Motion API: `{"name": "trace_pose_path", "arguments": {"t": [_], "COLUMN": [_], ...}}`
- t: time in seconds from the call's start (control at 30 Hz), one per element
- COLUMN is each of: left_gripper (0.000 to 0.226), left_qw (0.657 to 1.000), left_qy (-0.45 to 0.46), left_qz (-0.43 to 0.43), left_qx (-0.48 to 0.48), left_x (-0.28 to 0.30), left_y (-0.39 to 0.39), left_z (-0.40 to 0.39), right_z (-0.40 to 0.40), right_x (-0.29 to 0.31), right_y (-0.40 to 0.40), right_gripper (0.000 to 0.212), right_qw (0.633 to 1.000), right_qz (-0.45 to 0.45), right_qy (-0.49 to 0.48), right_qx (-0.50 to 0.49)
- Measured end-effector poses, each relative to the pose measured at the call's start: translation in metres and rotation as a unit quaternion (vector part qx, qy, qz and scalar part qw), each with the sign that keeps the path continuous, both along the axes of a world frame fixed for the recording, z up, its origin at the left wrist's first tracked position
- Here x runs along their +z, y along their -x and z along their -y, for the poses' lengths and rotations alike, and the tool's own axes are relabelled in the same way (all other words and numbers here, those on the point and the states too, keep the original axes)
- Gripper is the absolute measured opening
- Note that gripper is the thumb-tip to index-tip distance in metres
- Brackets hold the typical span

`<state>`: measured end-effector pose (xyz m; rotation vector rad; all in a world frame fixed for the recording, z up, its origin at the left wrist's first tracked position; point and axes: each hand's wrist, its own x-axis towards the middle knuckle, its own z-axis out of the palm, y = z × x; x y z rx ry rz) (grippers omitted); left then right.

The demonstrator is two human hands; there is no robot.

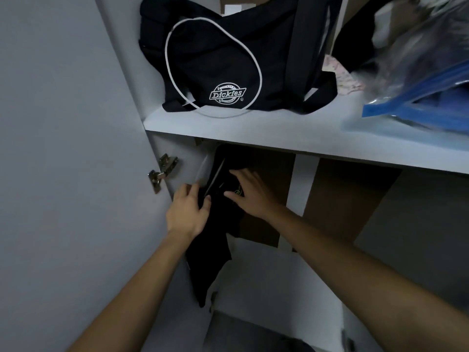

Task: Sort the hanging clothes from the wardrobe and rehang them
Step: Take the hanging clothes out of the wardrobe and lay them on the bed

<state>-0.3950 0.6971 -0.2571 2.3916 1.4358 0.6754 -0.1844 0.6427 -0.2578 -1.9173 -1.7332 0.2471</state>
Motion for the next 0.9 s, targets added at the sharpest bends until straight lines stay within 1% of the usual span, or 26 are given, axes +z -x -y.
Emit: {"name": "trace_pose_path", "arguments": {"t": [0.13,0.4,0.53,0.63,0.73,0.9], "left_gripper": [0.057,0.046,0.026,0.011,0.009,0.006], "left_qw": [0.999,0.997,0.995,0.993,0.992,0.99], "left_qy": [0.002,0.005,-0.033,-0.038,-0.041,-0.073], "left_qz": [-0.02,-0.042,-0.053,-0.081,-0.087,-0.084], "left_qx": [0.032,0.069,0.072,0.08,0.083,0.091], "left_x": [-0.011,-0.033,-0.039,-0.039,-0.039,-0.039], "left_y": [-0.023,-0.049,-0.057,-0.061,-0.064,-0.065], "left_z": [-0.027,-0.057,-0.064,-0.065,-0.063,-0.061], "right_z": [-0.056,-0.122,-0.142,-0.154,-0.159,-0.161], "right_x": [-0.008,-0.031,-0.032,-0.034,-0.035,-0.034], "right_y": [-0.018,-0.021,-0.023,-0.028,-0.032,-0.032], "right_gripper": [0.071,0.075,0.077,0.077,0.077,0.072], "right_qw": [1.0,0.998,0.999,0.998,0.998,0.998], "right_qz": [0.017,0.036,0.026,0.029,0.021,0.014], "right_qy": [-0.017,-0.021,0.001,0.003,0.003,0.001], "right_qx": [0.014,0.042,0.039,0.05,0.057,0.065]}}
